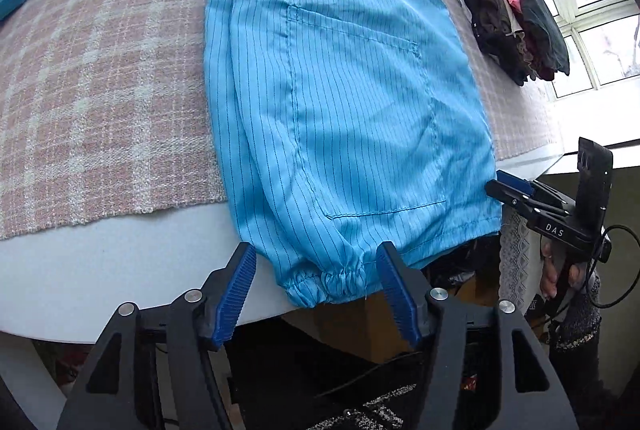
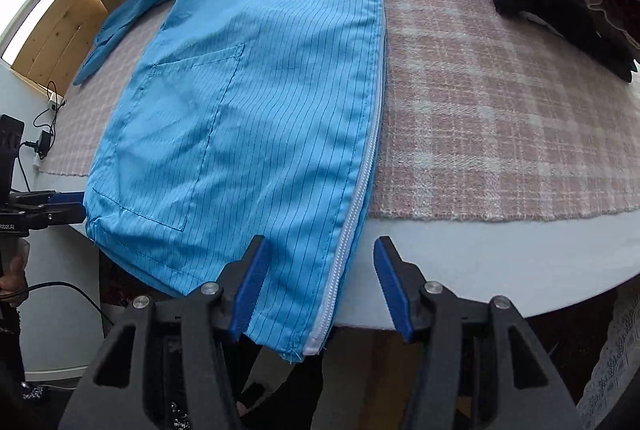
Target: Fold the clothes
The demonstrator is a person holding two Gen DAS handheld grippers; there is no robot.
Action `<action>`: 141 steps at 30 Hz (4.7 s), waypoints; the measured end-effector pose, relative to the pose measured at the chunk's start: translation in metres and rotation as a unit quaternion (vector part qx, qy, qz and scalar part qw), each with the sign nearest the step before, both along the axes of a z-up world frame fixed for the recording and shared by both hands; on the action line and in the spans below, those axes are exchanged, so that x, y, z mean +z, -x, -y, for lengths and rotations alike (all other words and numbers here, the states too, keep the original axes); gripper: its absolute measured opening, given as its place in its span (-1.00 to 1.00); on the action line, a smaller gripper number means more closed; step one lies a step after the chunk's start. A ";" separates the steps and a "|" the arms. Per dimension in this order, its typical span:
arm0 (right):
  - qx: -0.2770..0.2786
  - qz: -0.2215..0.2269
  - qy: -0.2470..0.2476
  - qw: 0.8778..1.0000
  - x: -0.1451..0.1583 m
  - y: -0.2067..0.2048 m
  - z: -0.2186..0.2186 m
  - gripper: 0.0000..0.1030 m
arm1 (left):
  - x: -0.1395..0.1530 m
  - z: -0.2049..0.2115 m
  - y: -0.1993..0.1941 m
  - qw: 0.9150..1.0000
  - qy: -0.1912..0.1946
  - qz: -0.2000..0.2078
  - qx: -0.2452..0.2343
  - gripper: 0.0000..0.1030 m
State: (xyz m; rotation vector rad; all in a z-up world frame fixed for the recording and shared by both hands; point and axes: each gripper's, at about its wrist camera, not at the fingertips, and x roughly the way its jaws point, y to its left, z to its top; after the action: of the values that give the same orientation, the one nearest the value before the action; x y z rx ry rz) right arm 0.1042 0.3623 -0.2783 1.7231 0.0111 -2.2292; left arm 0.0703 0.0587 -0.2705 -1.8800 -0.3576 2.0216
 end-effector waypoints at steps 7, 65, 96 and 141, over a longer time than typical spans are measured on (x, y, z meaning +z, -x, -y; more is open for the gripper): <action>0.039 0.009 -0.036 0.999 -0.008 -0.004 0.014 0.16 | -0.013 -0.007 0.002 0.999 0.042 0.002 0.022 0.24; 0.312 -0.086 0.035 0.946 0.086 0.296 0.585 0.02 | -0.022 0.426 0.226 0.986 0.044 -0.055 0.153 -0.23; 0.299 -0.185 0.182 0.918 0.254 0.360 0.499 -0.95 | -0.024 0.414 0.212 0.988 0.042 -0.062 0.135 -0.81; 0.330 -0.048 0.168 0.928 0.117 0.382 0.599 -0.15 | 0.044 0.498 0.337 0.942 0.298 -0.085 0.132 -0.15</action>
State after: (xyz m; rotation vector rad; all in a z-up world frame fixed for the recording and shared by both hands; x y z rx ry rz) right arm -0.2775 -0.2368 -0.1615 1.1897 0.1915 -1.6890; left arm -0.2672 -0.4390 -0.2266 -2.0392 0.0727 2.6820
